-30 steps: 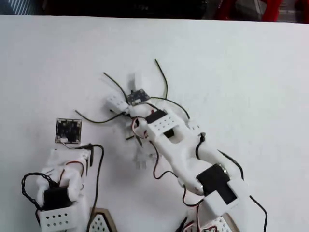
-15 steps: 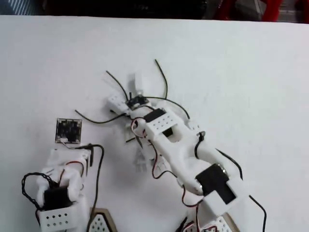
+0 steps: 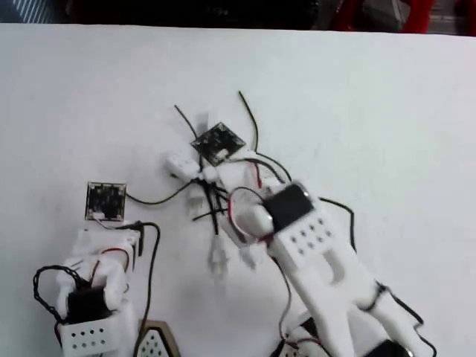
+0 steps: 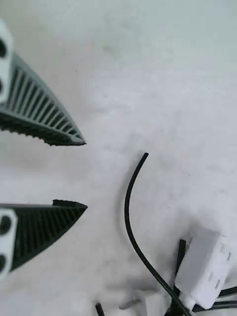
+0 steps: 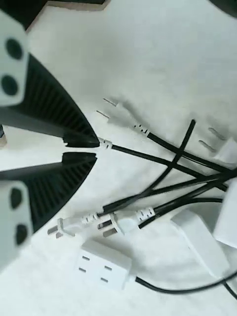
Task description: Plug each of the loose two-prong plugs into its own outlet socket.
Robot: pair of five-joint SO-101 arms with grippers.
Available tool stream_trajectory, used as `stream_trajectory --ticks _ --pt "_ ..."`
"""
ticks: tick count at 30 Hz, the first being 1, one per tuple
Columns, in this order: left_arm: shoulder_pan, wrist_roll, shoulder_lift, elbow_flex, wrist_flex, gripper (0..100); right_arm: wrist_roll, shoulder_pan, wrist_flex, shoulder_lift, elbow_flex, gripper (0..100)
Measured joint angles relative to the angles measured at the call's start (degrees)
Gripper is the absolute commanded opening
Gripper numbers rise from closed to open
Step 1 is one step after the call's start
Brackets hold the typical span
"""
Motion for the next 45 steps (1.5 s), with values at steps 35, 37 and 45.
stream_trajectory --ticks 35,37,45 --pt "0.0 0.0 0.0 0.0 0.0 19 34.1 16.5 -8.9 19.1 10.6 10.8" --pt "0.0 0.0 0.0 0.0 0.0 19 39.5 18.5 -9.0 20.3 10.6 10.8" --pt "0.0 0.0 0.0 0.0 0.0 19 47.6 21.8 -12.0 22.4 10.6 10.9"
